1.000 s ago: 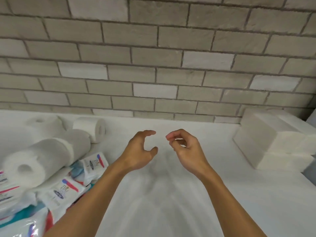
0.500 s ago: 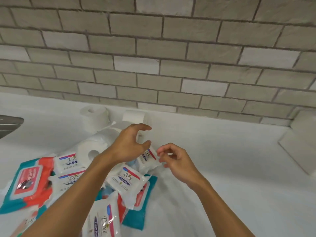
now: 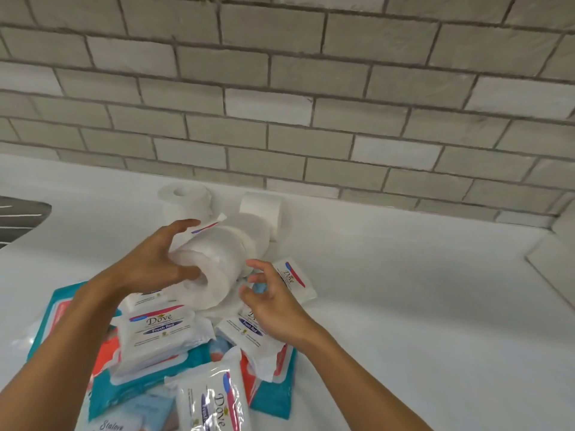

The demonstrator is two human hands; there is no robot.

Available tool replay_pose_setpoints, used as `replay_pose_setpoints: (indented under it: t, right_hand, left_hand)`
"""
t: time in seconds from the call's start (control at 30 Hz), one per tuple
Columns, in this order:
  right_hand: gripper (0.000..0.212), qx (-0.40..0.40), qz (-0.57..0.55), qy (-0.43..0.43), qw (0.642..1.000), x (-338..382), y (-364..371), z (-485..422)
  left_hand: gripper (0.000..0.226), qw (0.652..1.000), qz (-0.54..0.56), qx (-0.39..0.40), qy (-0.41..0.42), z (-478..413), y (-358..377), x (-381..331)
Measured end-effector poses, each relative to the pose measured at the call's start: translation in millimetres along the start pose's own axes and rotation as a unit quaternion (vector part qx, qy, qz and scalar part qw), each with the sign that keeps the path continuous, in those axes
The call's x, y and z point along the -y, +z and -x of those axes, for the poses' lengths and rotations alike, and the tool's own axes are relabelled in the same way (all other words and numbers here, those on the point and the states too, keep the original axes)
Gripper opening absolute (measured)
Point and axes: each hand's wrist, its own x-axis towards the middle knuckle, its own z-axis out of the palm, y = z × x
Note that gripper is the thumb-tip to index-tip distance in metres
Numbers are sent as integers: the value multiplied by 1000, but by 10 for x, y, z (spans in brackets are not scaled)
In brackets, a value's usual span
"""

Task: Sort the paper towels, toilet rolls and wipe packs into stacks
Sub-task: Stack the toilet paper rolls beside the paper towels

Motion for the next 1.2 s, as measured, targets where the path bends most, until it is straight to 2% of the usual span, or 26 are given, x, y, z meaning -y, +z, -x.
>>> replay_pose_setpoints:
  t: [0.17, 0.5, 0.77, 0.87, 0.97, 1.07, 1.2]
  right_hand:
    - [58, 14, 12, 12, 1000, 8, 194, -124]
    - [56, 16, 19, 7, 1000, -55, 263, -284]
    - [50, 22, 2, -2, 1000, -87, 218, -255]
    - [61, 36, 25, -14, 999, -41, 125, -167]
    - [84, 20, 91, -49, 994, 10, 38, -54]
    - [110, -37, 199, -99, 974, 79, -20, 47]
    - [130, -41, 224, -139, 964, 163, -99, 71]
  left_hand:
    - [86, 999, -20, -31, 4, -18, 238, 271]
    - [75, 987, -6, -154, 52, -35, 477, 350]
    - [62, 982, -11, -166, 90, 22, 406, 279]
    - [56, 981, -36, -159, 105, 32, 256, 138]
    - [51, 984, -60, -127, 109, 21, 100, -8]
    - [47, 987, -77, -81, 119, -3, -6, -170]
    - [39, 987, -75, 7, 144, -44, -25, -386]
